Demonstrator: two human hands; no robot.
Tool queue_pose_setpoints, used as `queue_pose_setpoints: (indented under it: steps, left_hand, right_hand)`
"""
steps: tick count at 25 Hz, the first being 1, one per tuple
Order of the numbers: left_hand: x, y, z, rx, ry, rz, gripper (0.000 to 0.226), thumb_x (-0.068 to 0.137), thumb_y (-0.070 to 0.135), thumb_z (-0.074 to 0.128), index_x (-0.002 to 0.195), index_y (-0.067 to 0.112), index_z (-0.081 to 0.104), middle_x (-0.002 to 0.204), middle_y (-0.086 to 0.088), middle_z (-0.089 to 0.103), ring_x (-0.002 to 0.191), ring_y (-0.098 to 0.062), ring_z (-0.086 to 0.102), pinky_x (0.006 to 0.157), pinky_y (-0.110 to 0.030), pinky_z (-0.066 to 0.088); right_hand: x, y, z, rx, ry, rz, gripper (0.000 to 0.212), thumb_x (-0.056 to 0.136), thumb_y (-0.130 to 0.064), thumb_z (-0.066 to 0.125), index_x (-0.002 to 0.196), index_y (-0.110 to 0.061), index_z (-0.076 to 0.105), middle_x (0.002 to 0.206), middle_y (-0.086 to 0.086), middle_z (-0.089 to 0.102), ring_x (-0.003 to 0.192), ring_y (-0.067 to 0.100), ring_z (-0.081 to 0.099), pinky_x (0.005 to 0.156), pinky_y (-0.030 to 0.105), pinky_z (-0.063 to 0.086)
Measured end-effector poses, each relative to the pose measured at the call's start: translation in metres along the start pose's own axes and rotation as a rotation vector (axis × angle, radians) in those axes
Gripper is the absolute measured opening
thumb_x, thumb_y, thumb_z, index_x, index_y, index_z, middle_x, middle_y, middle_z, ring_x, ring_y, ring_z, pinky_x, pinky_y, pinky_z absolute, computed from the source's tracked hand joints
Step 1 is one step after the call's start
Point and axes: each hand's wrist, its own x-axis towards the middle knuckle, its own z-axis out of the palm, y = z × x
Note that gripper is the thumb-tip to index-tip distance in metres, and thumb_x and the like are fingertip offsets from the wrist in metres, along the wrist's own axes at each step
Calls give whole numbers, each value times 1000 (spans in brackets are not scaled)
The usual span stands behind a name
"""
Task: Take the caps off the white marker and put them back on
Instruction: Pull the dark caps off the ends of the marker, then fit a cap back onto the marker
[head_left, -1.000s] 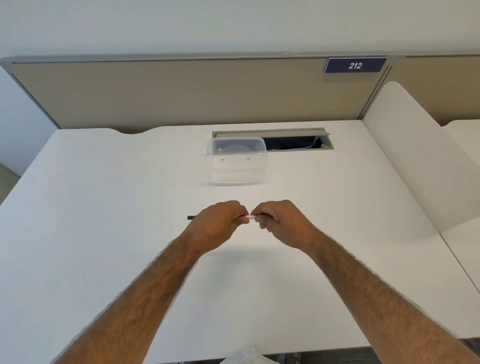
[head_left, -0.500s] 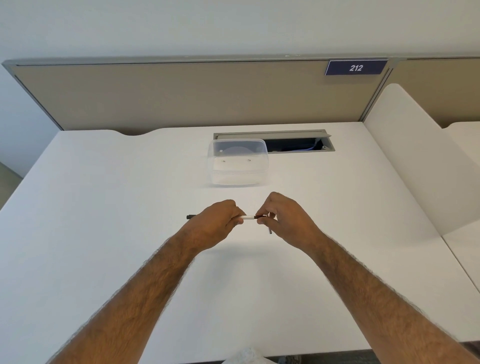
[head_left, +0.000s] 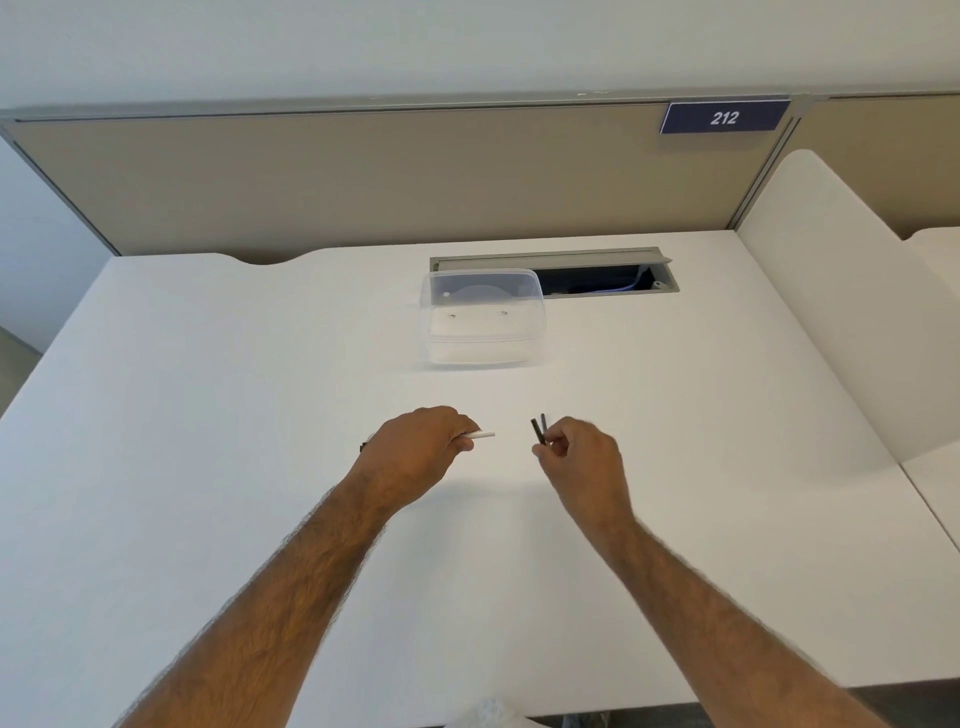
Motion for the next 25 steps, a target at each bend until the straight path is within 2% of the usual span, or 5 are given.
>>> queue_pose_setpoints:
  steps: [3, 7, 14, 25]
  left_hand:
    - [-1, -4, 4, -6, -15, -14, 24, 105, 32, 48, 120, 31, 66, 103, 11, 66, 97, -17, 60, 75, -33, 43]
    - [-1, -13, 5, 3, -21, -23, 26, 106, 33, 47, 124, 31, 65, 107, 10, 66, 101, -17, 60, 76, -32, 42]
    - [-5, -26, 13, -22, -45, -80, 26, 105, 34, 48, 125, 34, 65, 107, 13, 65, 103, -13, 59, 76, -31, 41]
    - [-2, -32, 18, -33, -65, -107, 26, 104, 35, 48, 125, 35, 64, 110, 16, 65, 104, -12, 59, 77, -30, 40]
  right_hand:
    - [0, -1, 33, 29, -19, 181, 5, 83, -18, 69, 87, -15, 67, 82, -2, 70, 77, 19, 64, 68, 30, 48]
    - [16, -5, 57, -17, -19, 285, 4, 84, -10, 63, 85, -10, 66, 87, 4, 73, 80, 26, 68, 66, 30, 49]
    - [40, -7, 72, -123, -49, 308, 13, 89, -8, 60, 98, -2, 65, 96, 14, 71, 91, 34, 68, 74, 38, 56]
    - [46, -2, 79, -161, -90, 292, 10, 90, -9, 57, 95, -2, 62, 95, 16, 69, 87, 33, 66, 64, 31, 44]
